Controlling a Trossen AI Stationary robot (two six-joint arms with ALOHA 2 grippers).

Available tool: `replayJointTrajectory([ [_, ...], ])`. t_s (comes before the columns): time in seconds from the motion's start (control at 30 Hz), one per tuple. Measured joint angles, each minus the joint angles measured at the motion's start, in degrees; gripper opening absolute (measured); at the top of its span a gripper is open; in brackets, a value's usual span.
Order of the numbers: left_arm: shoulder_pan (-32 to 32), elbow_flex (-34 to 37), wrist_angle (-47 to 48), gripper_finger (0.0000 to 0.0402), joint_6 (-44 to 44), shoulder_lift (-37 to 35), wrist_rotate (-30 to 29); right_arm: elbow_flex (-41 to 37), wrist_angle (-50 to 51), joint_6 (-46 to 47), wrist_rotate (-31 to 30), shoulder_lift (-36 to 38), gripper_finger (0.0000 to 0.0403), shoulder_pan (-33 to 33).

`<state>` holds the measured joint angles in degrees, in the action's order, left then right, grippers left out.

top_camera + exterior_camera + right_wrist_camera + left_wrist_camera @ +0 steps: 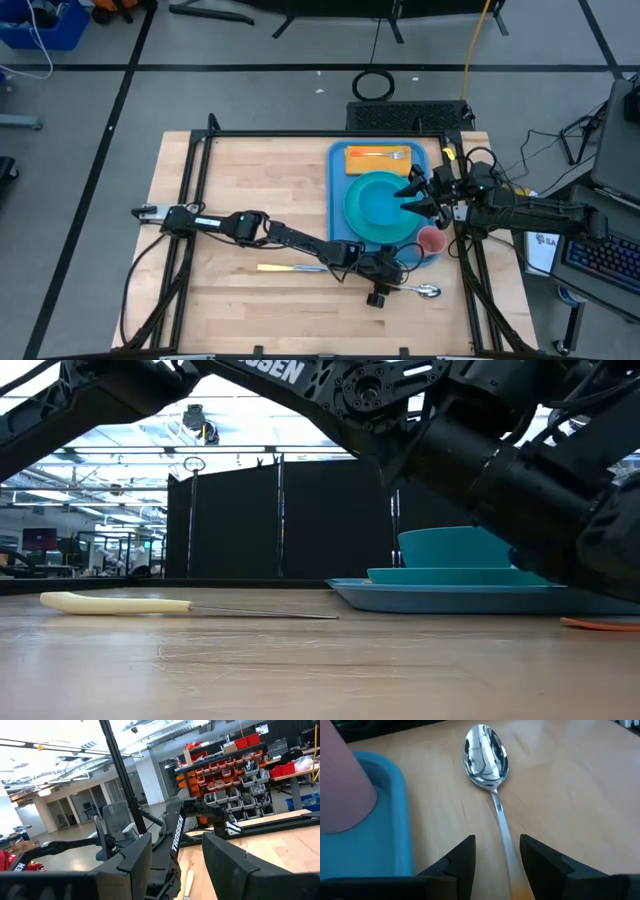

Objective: Set up tray
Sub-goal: Put the orange spoon to the right of the orange fork on the yellow table napkin on the blue serving tray

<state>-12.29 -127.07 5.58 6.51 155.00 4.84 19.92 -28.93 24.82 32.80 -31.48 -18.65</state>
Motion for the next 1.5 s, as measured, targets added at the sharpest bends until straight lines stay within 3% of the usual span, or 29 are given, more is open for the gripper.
replayJointTrajectory([
  [0.17, -0.1, -0.1, -0.2, 0.0142, 0.4, 0.9, 0.1, 0.0, 0.0, 0.0, -0.2, 0.0, 0.0164, 0.0],
  [0.53, -0.1, 0.0, -0.1, 0.0012, 1.7, 1.0, -0.4, 0.0, 0.0, 0.0, -0.2, 0.0, 0.0164, 0.0],
  [1.5, -1.2, 0.1, -0.1, 0.0001, 5.0, 0.3, -2.4, 0.0, 0.5, 0.0, 0.1, 0.0, 0.0164, 0.0],
])
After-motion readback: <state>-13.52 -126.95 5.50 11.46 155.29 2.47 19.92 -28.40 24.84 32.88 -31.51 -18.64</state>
